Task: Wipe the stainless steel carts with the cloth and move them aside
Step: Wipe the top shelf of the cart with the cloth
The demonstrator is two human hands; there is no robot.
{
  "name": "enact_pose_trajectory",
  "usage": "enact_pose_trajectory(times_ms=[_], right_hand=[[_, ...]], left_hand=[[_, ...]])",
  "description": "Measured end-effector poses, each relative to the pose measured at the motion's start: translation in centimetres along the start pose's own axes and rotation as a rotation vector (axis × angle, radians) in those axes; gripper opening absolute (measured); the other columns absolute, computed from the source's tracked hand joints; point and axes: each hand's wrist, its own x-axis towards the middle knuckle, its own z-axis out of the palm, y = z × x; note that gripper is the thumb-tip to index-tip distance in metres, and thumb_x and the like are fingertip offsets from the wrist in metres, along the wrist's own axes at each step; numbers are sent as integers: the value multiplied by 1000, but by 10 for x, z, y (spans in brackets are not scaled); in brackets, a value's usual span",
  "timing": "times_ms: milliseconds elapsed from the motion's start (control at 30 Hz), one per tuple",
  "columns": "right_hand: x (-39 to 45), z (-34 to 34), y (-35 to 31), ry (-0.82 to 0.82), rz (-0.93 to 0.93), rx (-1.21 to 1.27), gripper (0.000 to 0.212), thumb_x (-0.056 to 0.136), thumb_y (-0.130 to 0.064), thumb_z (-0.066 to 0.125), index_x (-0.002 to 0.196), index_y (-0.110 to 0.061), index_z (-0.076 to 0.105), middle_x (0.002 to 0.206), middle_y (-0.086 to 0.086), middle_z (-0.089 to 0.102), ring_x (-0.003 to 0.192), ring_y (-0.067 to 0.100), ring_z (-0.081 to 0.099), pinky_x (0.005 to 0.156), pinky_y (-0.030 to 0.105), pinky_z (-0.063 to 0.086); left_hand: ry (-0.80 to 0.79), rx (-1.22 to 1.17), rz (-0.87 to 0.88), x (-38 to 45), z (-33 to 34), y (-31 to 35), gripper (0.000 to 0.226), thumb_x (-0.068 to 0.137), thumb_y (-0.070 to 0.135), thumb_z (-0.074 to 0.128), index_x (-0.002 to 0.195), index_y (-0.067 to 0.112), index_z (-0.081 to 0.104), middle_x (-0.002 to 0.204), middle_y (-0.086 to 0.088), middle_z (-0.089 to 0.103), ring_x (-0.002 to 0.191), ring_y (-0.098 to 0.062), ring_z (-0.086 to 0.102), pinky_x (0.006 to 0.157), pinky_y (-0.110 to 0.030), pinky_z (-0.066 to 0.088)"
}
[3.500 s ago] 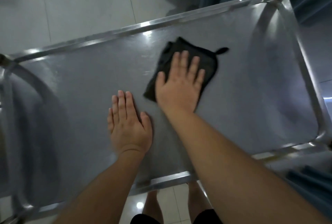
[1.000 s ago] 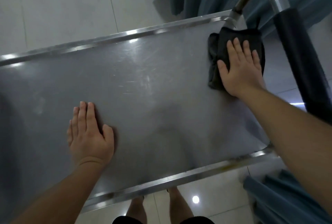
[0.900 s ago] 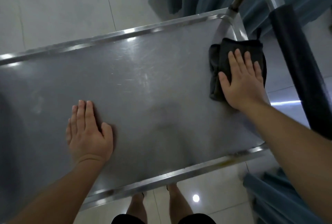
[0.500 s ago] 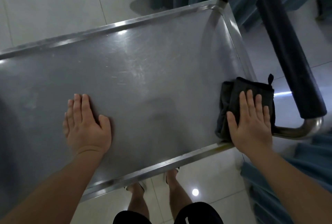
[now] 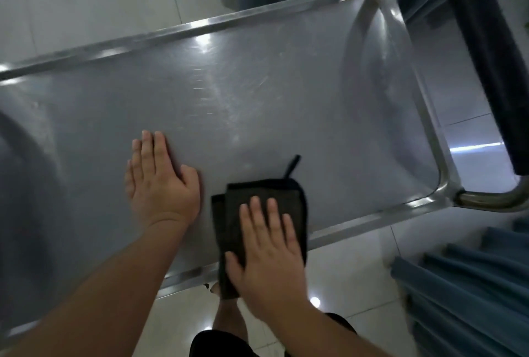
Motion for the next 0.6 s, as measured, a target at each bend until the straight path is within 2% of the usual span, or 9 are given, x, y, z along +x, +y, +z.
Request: enact_pose_trajectory(times_ms=[100,233,400,600], right_hand=[[13,4,-35,-35,-98,5,82,99,-58,42,167,-19,18,175,2,9,162,25,-1,127,49,2],[17,2,-15,0,-167,-17,81,99,-61,43,167,-25,18,175,-4,10,162,21,-1,128,46,0],[18,-28,92,71,-136,-111,84,94,-63,49,166,-31,21,174,-9,15,161,18,9,129,46,11],[22,-92,247,-10,-17,-261,79,99,-69,30,167,-34,12,174,-7,14,161,20,9,129,51,14]], left_hand=[[-7,9,17,1,0,-2,79,93,41,35,167,12,27,175,-8,22,162,-26,15,132,-44,8],[-8,7,24,1,1,-3,79,94,42,33,167,14,26,175,-7,21,163,-25,14,132,-43,7],[15,-3,21,1,5,-3,75,96,40,36,167,16,28,175,-5,23,162,-24,15,131,-43,8],[10,-3,33,1,6,-5,75,97,41,35,166,14,27,174,-8,24,162,-27,16,131,-46,10]])
